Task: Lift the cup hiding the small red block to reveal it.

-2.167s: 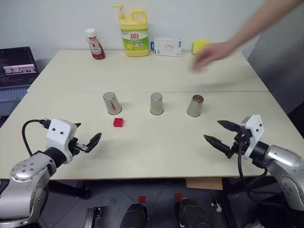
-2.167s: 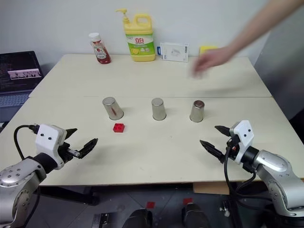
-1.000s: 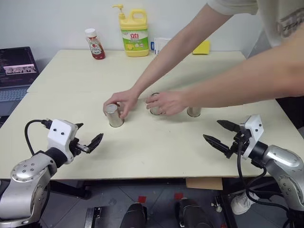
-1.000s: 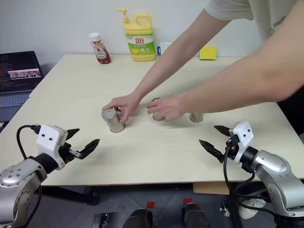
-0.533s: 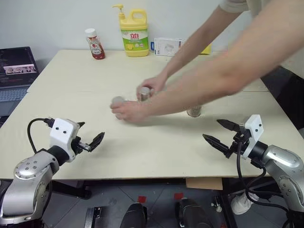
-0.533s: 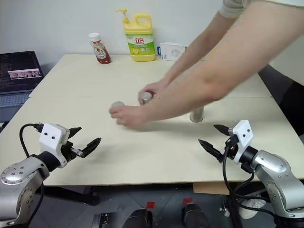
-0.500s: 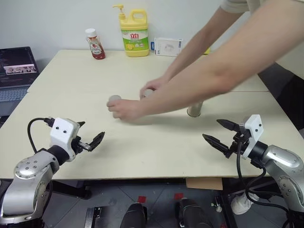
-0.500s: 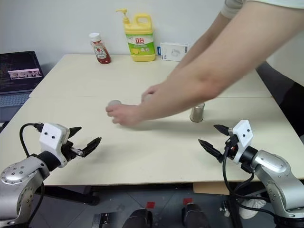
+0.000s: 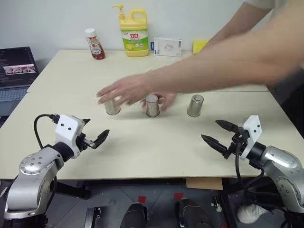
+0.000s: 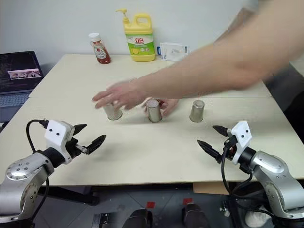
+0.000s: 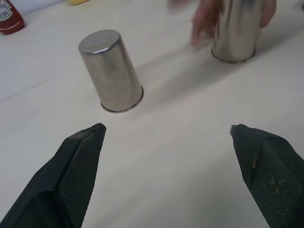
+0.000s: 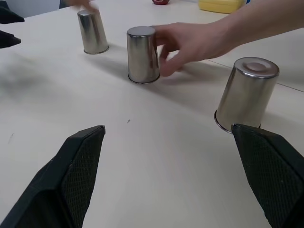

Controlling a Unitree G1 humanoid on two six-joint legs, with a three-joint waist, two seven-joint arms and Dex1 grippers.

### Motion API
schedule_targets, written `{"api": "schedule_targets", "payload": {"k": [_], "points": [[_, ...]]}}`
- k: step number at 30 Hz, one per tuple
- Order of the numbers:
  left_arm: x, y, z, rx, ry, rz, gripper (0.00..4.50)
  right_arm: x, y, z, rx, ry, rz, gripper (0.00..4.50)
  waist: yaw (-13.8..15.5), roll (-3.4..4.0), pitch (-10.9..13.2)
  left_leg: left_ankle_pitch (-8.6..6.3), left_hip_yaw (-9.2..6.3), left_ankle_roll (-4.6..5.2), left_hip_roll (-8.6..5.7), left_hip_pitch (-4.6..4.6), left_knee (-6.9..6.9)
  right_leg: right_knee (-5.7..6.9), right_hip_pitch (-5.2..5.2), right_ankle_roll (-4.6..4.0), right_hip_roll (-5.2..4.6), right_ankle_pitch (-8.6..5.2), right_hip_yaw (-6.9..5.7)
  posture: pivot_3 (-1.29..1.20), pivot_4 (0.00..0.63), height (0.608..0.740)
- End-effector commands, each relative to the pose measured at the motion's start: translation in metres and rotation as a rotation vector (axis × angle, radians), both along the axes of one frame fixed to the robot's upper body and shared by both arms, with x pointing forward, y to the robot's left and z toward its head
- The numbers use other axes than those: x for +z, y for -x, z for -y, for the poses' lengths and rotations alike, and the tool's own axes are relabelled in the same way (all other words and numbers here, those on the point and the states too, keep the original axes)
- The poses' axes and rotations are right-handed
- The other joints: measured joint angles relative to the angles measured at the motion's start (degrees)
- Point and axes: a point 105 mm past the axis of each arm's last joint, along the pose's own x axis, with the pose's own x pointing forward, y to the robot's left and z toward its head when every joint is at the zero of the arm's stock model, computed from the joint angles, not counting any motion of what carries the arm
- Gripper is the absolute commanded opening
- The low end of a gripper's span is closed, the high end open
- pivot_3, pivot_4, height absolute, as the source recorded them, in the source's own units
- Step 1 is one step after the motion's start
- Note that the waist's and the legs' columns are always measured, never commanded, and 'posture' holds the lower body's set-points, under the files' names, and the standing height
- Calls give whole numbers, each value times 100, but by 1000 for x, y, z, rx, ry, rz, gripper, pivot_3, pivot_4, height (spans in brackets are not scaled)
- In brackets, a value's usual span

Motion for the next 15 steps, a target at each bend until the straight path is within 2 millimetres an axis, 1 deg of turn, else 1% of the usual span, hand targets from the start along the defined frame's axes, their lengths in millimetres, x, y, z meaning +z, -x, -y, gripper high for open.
{"api": "schedule_targets", "payload": {"k": [1, 3, 6, 8, 11, 14, 15], "points": [[18, 2, 8, -79, -22, 36, 4470, 15, 1, -16, 40, -20, 52, 4500, -8, 0, 0, 0, 0, 0, 0, 0, 0, 1, 0, 0, 0, 0, 0, 0, 150, 740], [19, 2, 5, -88, -26, 30, 4470, 13, -1, -20, 40, -13, 41, 4500, -12, 0, 0, 0, 1, 0, 1, 2, 0, 3, 0, 0, 2, 0, 1, 0, 150, 740], [23, 0, 0, -98, -28, 24, 4470, 12, -9, -35, 50, -13, 13, 4500, -10, 0, 0, 0, 0, 0, 1, 3, 0, 4, 0, 0, 3, 0, 0, 0, 150, 740], [21, 2, 5, -147, -19, -4, 4470, 8, -16, -43, 44, 17, 2, 4500, -11, 0, 0, 0, 0, 0, 1, 4, 0, 6, 0, -1, 5, 0, 0, 0, 150, 740], [15, 7, 13, -222, -22, -47, 4470, 8, -40, -59, -21, 18, 6, 4500, -15, -2, 0, 0, 1, 0, 2, 2, 0, 5, -2, -1, 5, 0, 0, 0, 150, 740], [8, 11, 10, -257, -50, -87, 4470, 6, -63, -73, -78, 23, 1, 4500, -47, -3, 0, 0, 6, 0, 2, -2, -1, 7, -11, -3, 5, 0, 4, 0, 150, 740], [7, 11, 8, -258, -53, -92, 4470, 6, -67, -77, -87, 19, -3, 4500, -54, -3, 0, 0, 5, 0, 2, -2, -2, 9, -13, -4, 5, 1, 3, 0, 150, 740]]}}
